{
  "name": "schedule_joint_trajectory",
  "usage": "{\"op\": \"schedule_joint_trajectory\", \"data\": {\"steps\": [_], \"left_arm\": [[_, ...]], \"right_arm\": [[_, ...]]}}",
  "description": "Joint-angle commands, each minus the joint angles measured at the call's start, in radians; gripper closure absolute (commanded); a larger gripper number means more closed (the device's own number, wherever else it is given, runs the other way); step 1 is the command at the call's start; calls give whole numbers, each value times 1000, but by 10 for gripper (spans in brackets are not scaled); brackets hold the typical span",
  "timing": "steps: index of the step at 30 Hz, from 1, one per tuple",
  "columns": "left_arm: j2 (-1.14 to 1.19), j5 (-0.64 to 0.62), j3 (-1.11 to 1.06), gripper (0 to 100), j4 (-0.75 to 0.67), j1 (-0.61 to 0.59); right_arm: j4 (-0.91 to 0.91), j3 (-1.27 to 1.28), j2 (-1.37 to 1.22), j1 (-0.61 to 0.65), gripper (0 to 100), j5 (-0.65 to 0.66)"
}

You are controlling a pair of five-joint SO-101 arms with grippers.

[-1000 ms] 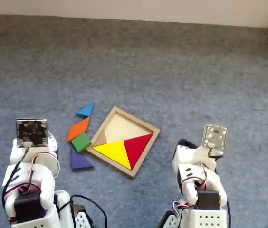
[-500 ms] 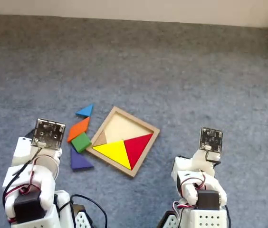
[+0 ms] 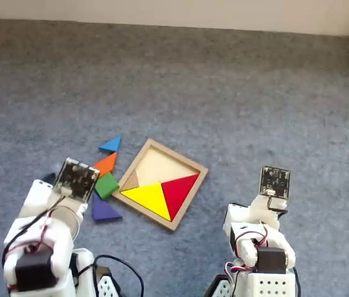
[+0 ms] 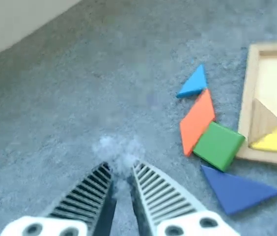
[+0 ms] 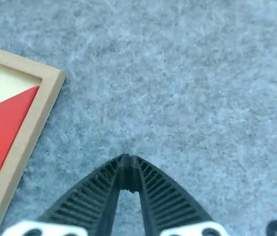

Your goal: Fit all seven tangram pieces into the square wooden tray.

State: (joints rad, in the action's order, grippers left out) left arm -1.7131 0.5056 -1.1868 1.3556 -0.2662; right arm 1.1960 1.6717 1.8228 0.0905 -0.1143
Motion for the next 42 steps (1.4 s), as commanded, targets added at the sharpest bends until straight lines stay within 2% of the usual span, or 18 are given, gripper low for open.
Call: {"op": "schedule_joint_trajectory", "data": {"steps": [1,5,9,12,19,25,37,42], "left_arm": [[228,81,88,982,-2,50],[466,87,173,970,-2,113],[674,84,249,875,-2,148],[816,89,289,857,-6,153],[1084,89,308,854,-153,173],[1198,83,309,854,-206,255],[1422,51,309,856,-373,252],[1455,55,309,857,-379,252]], "right_arm": [[2,116,12,-7,994,9],[2,116,12,-7,994,9],[2,116,12,-7,994,9],[2,116,12,-7,994,9],[2,116,12,-7,994,9],[2,116,12,-7,994,9],[2,116,12,-10,994,9],[2,116,12,-10,994,9]]}}
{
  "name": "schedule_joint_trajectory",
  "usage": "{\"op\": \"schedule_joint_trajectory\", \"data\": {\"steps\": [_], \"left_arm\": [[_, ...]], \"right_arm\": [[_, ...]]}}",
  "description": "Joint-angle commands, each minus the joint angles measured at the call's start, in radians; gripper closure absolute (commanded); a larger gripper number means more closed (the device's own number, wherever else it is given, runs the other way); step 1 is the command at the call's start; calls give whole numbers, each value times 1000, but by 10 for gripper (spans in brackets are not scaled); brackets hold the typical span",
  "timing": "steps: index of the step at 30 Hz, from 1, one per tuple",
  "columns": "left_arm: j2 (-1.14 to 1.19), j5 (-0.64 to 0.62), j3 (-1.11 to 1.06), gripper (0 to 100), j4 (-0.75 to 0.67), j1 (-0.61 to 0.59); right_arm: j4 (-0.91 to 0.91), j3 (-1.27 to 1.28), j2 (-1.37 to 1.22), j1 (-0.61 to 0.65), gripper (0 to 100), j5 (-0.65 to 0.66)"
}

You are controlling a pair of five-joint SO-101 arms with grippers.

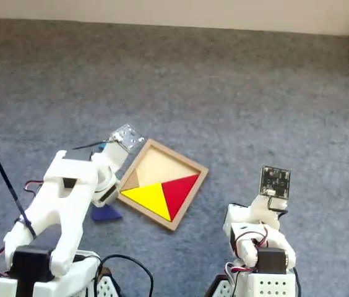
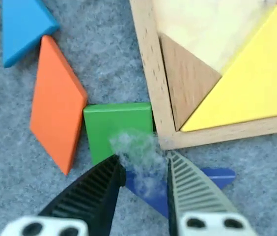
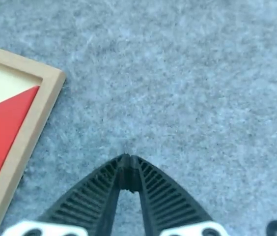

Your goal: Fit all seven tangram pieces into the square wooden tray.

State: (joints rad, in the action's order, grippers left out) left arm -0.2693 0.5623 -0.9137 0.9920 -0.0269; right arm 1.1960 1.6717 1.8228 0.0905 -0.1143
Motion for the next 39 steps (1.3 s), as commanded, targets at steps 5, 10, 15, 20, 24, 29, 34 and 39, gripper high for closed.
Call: {"op": "schedule_joint_trajectory", "data": {"steps": [5,10,15,20,24,29,34,39], "left_arm": [[12,-6,36,857,-15,4],[10,-77,104,839,-9,-74],[21,-126,137,759,-15,-140],[22,-126,139,763,-15,-140],[22,-123,134,762,-14,-136],[24,-69,133,761,-11,-134],[127,-68,179,764,-14,-134],[282,-71,289,765,-8,-120]], "right_arm": [[2,116,12,-10,994,9],[2,116,12,-10,994,9],[2,116,12,-10,994,9],[2,116,12,-12,994,9],[1,116,12,-12,994,9],[1,116,12,-12,994,9],[-1,116,12,-12,994,9],[-1,116,12,-12,994,9]]}}
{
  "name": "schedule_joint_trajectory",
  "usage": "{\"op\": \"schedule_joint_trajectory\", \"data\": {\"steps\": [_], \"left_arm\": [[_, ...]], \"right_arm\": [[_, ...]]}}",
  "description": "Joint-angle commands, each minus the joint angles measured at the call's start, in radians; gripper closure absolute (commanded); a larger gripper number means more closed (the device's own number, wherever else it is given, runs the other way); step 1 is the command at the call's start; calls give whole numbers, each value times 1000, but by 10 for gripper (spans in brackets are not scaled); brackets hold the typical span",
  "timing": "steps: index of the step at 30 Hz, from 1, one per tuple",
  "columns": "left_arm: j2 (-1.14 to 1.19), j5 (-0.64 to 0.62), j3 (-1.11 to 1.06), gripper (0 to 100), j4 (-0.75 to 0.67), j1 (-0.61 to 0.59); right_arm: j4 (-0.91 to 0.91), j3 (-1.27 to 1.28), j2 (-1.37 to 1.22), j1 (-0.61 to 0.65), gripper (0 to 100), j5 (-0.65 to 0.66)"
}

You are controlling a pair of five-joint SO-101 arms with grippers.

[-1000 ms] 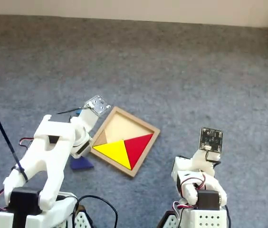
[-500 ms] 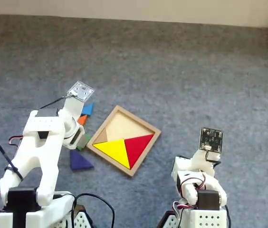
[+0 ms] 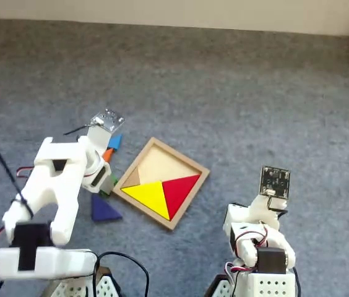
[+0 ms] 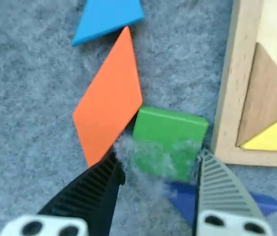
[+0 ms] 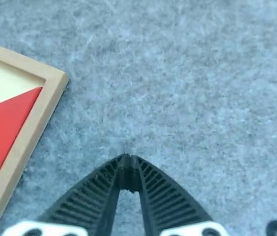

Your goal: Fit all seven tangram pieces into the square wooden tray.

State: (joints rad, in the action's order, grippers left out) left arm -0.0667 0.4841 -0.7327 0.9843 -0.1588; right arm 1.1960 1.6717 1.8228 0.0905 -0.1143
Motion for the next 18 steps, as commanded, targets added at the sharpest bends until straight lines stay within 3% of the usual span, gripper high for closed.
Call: {"op": "schedule_joint_trajectory", "data": {"steps": [1,9,18], "left_arm": [[94,6,128,765,12,12],[156,14,194,773,72,62],[153,12,219,923,150,67]], "right_arm": [[-1,116,12,-12,994,9],[-1,116,12,-12,994,9],[-1,116,12,-12,994,9]]}}
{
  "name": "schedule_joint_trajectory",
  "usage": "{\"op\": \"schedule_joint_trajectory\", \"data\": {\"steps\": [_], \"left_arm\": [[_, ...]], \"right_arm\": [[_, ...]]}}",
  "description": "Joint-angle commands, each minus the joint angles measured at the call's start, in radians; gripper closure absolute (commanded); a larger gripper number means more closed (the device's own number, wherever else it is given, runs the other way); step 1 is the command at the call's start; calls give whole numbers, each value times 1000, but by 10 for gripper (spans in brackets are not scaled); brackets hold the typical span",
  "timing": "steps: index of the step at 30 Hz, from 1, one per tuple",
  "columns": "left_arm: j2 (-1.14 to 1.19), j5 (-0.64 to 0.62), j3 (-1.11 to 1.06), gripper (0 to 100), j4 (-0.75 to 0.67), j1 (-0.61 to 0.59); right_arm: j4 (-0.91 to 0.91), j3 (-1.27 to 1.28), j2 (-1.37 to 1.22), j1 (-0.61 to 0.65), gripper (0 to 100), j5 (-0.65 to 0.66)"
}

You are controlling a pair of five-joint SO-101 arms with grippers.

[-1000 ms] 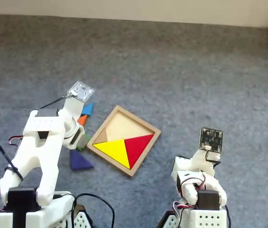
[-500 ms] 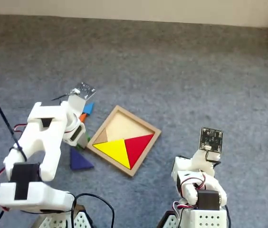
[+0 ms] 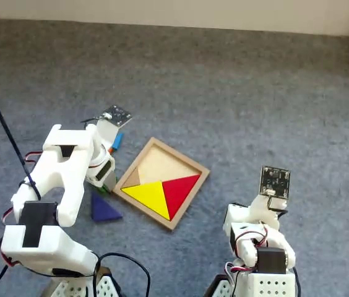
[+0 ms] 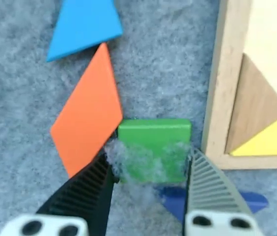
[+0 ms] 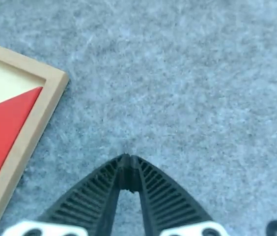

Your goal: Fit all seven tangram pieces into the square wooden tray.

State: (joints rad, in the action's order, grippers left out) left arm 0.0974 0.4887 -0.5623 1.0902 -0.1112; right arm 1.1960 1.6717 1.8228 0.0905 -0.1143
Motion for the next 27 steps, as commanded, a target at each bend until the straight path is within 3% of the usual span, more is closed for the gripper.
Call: {"op": "schedule_joint_trajectory", "data": {"steps": [1,13,20,27], "left_arm": [[-12,8,62,930,64,19],[-12,3,236,934,272,30],[-12,3,318,934,287,79],[-12,2,383,933,284,213]], "right_arm": [[-1,116,12,-12,994,9],[-1,116,12,-12,994,9],[-1,116,12,-12,994,9],[-1,116,12,-12,994,9]]}}
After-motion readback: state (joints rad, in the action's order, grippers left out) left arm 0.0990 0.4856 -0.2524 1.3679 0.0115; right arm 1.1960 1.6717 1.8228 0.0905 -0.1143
